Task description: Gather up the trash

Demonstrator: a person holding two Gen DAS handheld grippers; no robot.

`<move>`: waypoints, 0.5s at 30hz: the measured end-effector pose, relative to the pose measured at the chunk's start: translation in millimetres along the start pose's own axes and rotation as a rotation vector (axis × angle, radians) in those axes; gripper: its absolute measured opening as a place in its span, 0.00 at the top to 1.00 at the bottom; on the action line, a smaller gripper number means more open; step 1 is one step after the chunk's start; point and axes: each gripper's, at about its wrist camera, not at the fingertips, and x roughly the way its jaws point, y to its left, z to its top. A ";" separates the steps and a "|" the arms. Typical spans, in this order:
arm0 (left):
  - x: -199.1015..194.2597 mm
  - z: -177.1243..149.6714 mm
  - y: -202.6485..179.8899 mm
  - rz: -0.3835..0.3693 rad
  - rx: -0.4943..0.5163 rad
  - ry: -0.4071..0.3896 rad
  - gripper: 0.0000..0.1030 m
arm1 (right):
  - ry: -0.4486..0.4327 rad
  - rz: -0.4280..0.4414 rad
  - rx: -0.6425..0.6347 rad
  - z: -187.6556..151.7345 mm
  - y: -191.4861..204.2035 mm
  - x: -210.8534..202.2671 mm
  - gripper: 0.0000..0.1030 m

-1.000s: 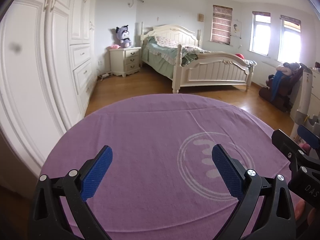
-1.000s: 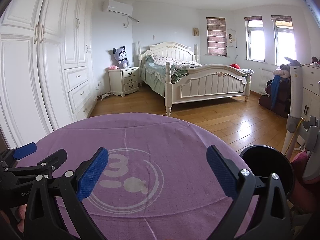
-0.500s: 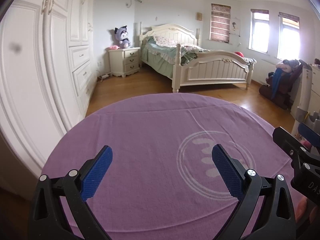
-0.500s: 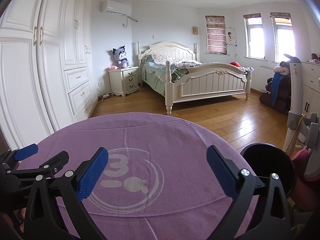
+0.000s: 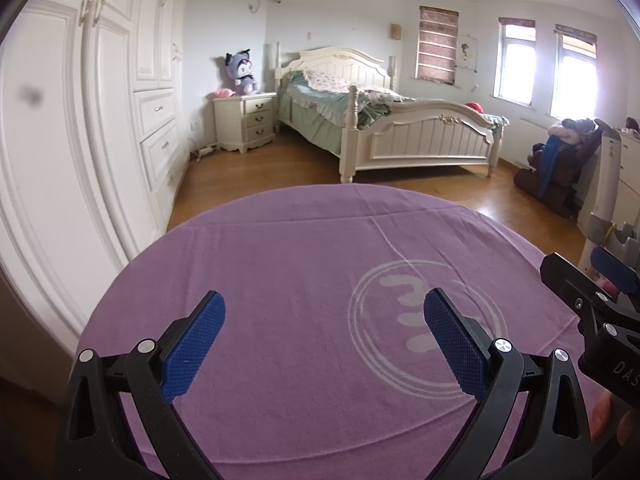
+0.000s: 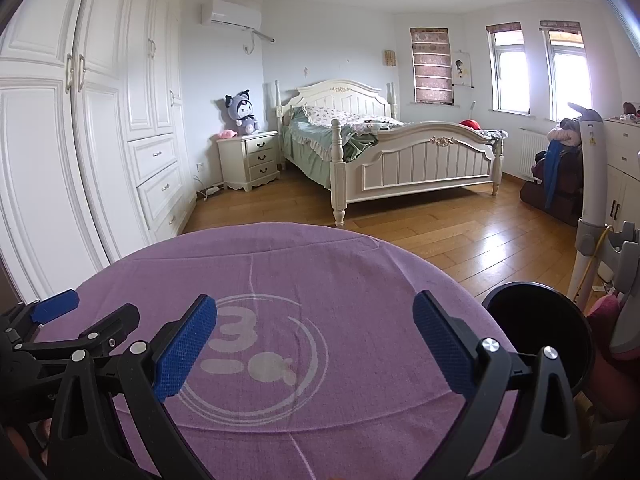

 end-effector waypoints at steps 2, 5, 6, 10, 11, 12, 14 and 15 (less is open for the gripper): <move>0.3 0.2 -0.2 -0.002 0.002 0.001 0.05 | 0.002 0.000 0.001 -0.7 0.5 0.8 0.05; 1.1 0.4 -0.4 -0.003 0.003 0.004 0.05 | 0.005 0.001 0.005 -0.5 -2.2 1.2 0.05; 1.2 0.5 -0.4 -0.004 0.003 0.005 0.05 | 0.005 0.002 0.008 -0.9 -2.5 1.3 0.05; 1.5 0.3 -1.0 -0.004 0.005 0.008 0.05 | 0.012 0.002 0.019 -1.2 -5.0 2.9 0.05; 1.9 0.2 -1.3 -0.005 0.006 0.009 0.05 | 0.013 0.002 0.021 -1.8 -5.5 3.0 0.05; 1.8 0.4 -1.6 -0.004 0.008 0.010 0.05 | 0.014 0.002 0.024 -1.8 -5.8 3.3 0.05; 1.8 0.0 -2.8 -0.001 0.009 0.011 0.05 | 0.016 0.002 0.027 -1.8 -7.5 3.4 0.05; 1.8 0.0 -2.8 -0.001 0.009 0.011 0.05 | 0.017 0.003 0.028 -2.0 -8.5 3.4 0.05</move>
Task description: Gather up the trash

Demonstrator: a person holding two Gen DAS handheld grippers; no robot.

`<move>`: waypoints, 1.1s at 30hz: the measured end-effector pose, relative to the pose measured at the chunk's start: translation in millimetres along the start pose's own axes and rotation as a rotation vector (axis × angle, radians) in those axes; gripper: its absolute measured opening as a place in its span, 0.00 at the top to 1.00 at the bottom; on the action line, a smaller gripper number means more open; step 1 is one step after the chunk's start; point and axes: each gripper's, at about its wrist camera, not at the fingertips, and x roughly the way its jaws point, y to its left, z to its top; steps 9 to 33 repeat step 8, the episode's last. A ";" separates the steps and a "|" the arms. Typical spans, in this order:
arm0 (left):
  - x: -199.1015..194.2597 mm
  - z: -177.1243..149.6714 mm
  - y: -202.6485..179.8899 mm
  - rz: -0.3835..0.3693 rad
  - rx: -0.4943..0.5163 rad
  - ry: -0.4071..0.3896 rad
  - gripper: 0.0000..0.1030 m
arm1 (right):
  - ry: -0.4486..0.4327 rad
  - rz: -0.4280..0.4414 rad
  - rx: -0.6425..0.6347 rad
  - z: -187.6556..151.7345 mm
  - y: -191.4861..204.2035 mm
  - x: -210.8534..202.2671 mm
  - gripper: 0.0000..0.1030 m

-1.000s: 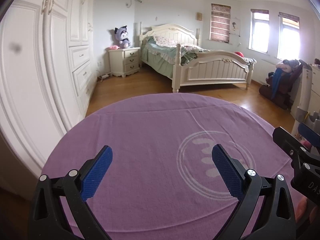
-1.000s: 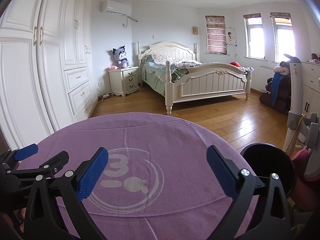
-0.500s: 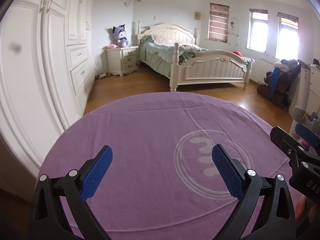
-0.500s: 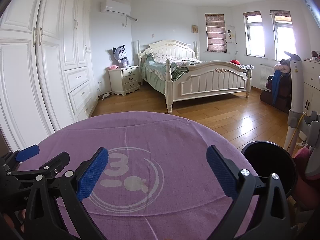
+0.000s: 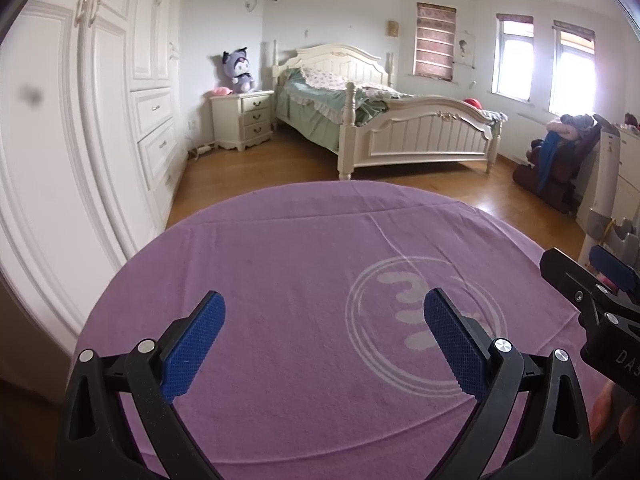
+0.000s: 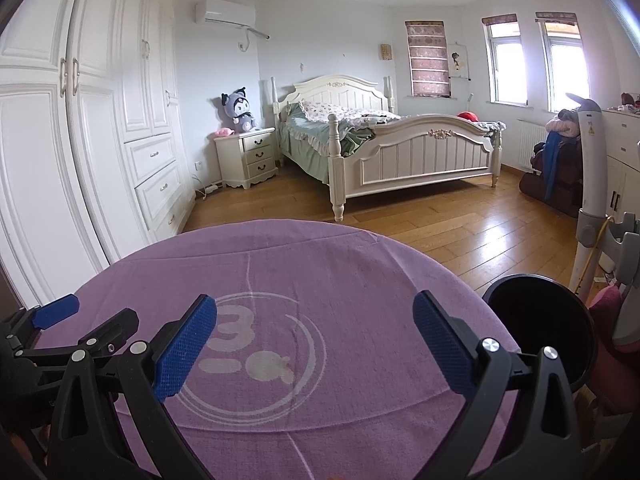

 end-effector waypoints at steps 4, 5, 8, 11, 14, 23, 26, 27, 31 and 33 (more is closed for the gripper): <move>0.5 -0.3 0.1 0.006 -0.002 0.002 0.05 | 0.002 0.001 0.003 0.7 -1.2 1.2 0.05; 0.6 -0.4 0.1 0.005 -0.003 0.003 0.05 | 0.004 0.001 0.004 0.9 -1.3 1.5 0.05; 0.7 -0.5 0.0 0.009 -0.002 0.004 0.05 | 0.006 0.000 0.007 -0.3 -3.1 2.0 0.05; 0.7 -0.5 0.0 0.009 -0.002 0.004 0.05 | 0.006 0.000 0.007 -0.3 -3.1 2.0 0.05; 0.7 -0.5 0.0 0.009 -0.002 0.004 0.05 | 0.006 0.000 0.007 -0.3 -3.1 2.0 0.05; 0.7 -0.5 0.0 0.009 -0.002 0.004 0.05 | 0.006 0.000 0.007 -0.3 -3.1 2.0 0.05; 0.7 -0.5 0.0 0.009 -0.002 0.004 0.05 | 0.006 0.000 0.007 -0.3 -3.1 2.0 0.05; 0.7 -0.5 0.0 0.009 -0.002 0.004 0.05 | 0.006 0.000 0.007 -0.3 -3.1 2.0 0.05; 0.7 -0.5 0.0 0.009 -0.002 0.004 0.05 | 0.006 0.000 0.007 -0.3 -3.1 2.0 0.05; 0.7 -0.5 0.0 0.009 -0.002 0.004 0.05 | 0.006 0.000 0.007 -0.3 -3.1 2.0 0.05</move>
